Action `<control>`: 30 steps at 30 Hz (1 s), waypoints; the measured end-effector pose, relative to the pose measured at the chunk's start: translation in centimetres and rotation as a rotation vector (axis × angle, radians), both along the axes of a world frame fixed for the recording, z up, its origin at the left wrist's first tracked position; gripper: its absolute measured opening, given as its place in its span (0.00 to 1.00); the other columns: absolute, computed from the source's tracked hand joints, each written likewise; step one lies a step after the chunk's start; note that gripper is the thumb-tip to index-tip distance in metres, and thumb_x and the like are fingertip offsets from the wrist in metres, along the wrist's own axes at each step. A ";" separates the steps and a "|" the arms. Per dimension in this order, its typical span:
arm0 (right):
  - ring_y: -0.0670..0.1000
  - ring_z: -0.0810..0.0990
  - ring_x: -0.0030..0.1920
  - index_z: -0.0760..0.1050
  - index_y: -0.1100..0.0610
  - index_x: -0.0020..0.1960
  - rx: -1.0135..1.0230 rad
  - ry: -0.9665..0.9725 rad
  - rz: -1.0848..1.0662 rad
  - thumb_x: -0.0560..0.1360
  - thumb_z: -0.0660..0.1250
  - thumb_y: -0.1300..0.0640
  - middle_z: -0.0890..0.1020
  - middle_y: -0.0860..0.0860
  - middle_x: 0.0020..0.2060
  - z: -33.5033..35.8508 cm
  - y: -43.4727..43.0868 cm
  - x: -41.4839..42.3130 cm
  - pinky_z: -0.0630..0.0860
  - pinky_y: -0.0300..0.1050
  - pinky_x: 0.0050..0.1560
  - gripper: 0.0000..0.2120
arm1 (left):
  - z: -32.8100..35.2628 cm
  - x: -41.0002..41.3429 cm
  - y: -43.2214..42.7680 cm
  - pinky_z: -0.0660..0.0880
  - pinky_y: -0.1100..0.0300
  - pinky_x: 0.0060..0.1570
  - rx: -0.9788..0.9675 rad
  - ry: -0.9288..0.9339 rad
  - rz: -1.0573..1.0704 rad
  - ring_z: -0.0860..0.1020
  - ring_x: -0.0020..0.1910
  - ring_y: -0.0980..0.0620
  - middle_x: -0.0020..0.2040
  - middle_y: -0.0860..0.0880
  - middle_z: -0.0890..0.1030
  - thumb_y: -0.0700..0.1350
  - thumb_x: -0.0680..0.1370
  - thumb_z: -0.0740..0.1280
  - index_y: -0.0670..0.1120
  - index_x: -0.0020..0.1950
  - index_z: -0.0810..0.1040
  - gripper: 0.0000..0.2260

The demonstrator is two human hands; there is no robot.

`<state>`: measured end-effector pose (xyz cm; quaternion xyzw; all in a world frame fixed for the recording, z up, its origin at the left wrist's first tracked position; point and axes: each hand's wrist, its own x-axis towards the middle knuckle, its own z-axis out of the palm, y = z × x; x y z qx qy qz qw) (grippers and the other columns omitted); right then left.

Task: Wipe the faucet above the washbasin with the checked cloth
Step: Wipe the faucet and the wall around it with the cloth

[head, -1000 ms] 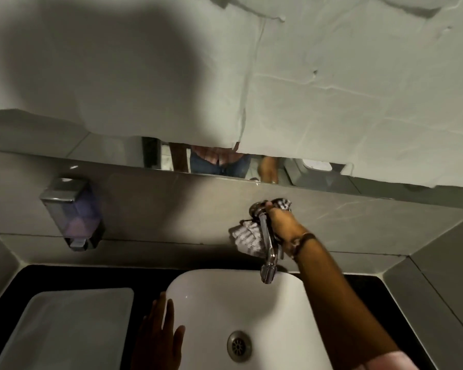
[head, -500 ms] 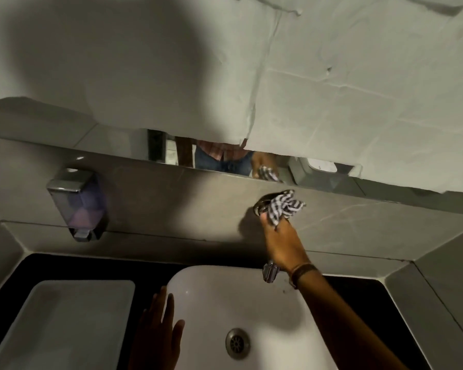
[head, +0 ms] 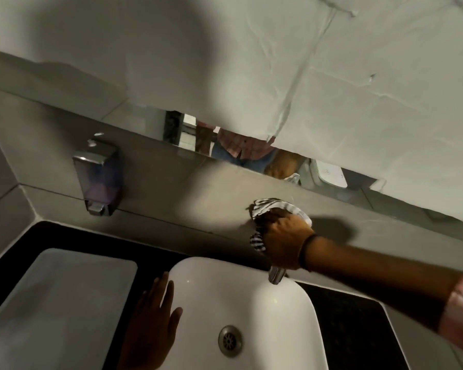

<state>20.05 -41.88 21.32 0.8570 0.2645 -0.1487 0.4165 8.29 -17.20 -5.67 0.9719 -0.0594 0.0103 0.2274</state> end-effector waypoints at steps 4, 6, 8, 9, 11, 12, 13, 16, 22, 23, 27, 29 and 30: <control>0.59 0.76 0.71 0.78 0.50 0.69 -0.552 0.328 0.259 0.83 0.55 0.41 0.81 0.51 0.69 0.5 3.1 2.3 0.72 0.63 0.71 0.23 | -0.7 -0.1 -0.1 0.54 0.49 0.73 -0.019 -0.003 0.002 0.54 0.79 0.44 0.81 0.45 0.53 0.61 0.81 0.47 0.45 0.78 0.57 0.30; 0.59 0.76 0.71 0.74 0.52 0.72 -0.662 0.453 0.251 0.84 0.55 0.44 0.79 0.52 0.70 0.8 4.2 3.4 0.71 0.61 0.72 0.22 | -0.8 -0.2 -0.1 0.50 0.51 0.74 -0.029 -0.008 0.008 0.52 0.79 0.46 0.81 0.46 0.52 0.61 0.81 0.48 0.45 0.79 0.55 0.30; 0.59 0.78 0.69 0.75 0.53 0.69 -0.596 0.483 0.242 0.84 0.56 0.46 0.80 0.53 0.68 1.0 4.0 3.9 0.73 0.57 0.71 0.19 | -0.7 -0.3 0.0 0.45 0.55 0.74 -0.024 -0.011 0.010 0.52 0.79 0.46 0.81 0.47 0.52 0.61 0.81 0.47 0.46 0.79 0.55 0.30; 0.59 0.80 0.65 0.77 0.52 0.64 -0.490 0.422 0.282 0.84 0.56 0.45 0.82 0.53 0.63 1.2 3.4 3.8 0.75 0.55 0.68 0.18 | -0.5 -0.3 0.0 0.43 0.56 0.73 -0.024 -0.012 0.012 0.52 0.79 0.46 0.81 0.47 0.52 0.61 0.81 0.47 0.46 0.79 0.55 0.30; 0.57 0.82 0.60 0.79 0.51 0.54 -0.046 0.162 0.289 0.80 0.54 0.40 0.85 0.51 0.55 1.3 1.3 3.2 0.78 0.52 0.65 0.21 | -0.3 -0.2 0.0 0.43 0.57 0.73 -0.027 0.003 0.015 0.54 0.79 0.45 0.81 0.46 0.54 0.61 0.80 0.48 0.45 0.78 0.57 0.30; 0.56 0.81 0.61 0.79 0.51 0.55 0.190 0.022 0.245 0.79 0.52 0.37 0.84 0.50 0.56 1.2 0.1 2.6 0.77 0.51 0.66 0.24 | 0.0 -0.2 -0.1 0.43 0.58 0.72 -0.024 0.013 0.011 0.56 0.78 0.44 0.80 0.45 0.56 0.61 0.80 0.48 0.45 0.78 0.58 0.30; 0.55 0.80 0.63 0.79 0.50 0.58 0.386 -0.068 0.205 0.79 0.51 0.35 0.83 0.50 0.59 0.8 -1.1 1.9 0.75 0.51 0.68 0.26 | 0.4 -0.2 -0.1 0.42 0.58 0.72 -0.023 0.028 0.006 0.58 0.77 0.43 0.79 0.45 0.58 0.61 0.80 0.48 0.44 0.77 0.61 0.30; 0.51 0.72 0.74 0.75 0.44 0.70 0.878 -0.088 0.197 0.83 0.54 0.45 0.77 0.49 0.72 -0.8 -3.7 -0.2 0.64 0.54 0.77 0.20 | 1.1 0.1 0.0 0.43 0.59 0.70 -0.020 0.048 -0.021 0.63 0.75 0.41 0.77 0.44 0.62 0.62 0.80 0.43 0.42 0.73 0.69 0.33; 0.46 0.67 0.79 0.69 0.52 0.78 1.950 -0.078 -0.418 0.86 0.55 0.53 0.72 0.46 0.78 -4.8 -2.8 -3.7 0.61 0.57 0.82 0.21 | 1.1 0.9 -0.1 0.61 0.51 0.62 -0.080 -0.146 -0.077 0.38 0.78 0.58 0.80 0.56 0.37 0.61 0.81 0.42 0.42 0.69 0.66 0.30; 0.47 0.71 0.77 0.72 0.52 0.76 2.101 -0.107 -0.502 0.87 0.55 0.53 0.76 0.46 0.75 -4.8 -2.5 -3.7 0.65 0.54 0.80 0.19 | 1.3 0.9 -0.1 0.62 0.51 0.60 -0.107 -0.155 -0.088 0.38 0.78 0.58 0.80 0.57 0.37 0.61 0.81 0.42 0.44 0.71 0.64 0.29; 0.59 0.83 0.65 0.82 0.52 0.64 2.604 -0.198 -1.105 0.83 0.60 0.43 0.89 0.50 0.57 -4.3 -2.7 -3.2 0.83 0.47 0.57 0.19 | 2.0 1.3 -0.1 0.46 0.61 0.73 -0.164 -0.167 -0.171 0.40 0.78 0.59 0.81 0.57 0.38 0.61 0.81 0.41 0.54 0.79 0.42 0.28; 0.67 0.83 0.64 0.80 0.61 0.67 2.749 0.078 -1.478 0.81 0.60 0.36 0.86 0.63 0.59 -4.3 -3.7 -2.7 0.80 0.62 0.64 0.30 | 2.5 1.4 0.1 0.41 0.64 0.73 -0.154 -0.130 -0.184 0.40 0.78 0.59 0.81 0.57 0.38 0.61 0.81 0.42 0.54 0.79 0.45 0.28; 0.69 0.82 0.65 0.78 0.64 0.68 2.790 0.258 -1.583 0.81 0.59 0.35 0.84 0.67 0.62 -4.4 -4.3 -2.6 0.76 0.68 0.68 0.35 | 2.7 1.3 0.1 0.40 0.64 0.73 -0.132 -0.115 -0.181 0.39 0.78 0.59 0.81 0.57 0.38 0.61 0.81 0.41 0.53 0.79 0.51 0.27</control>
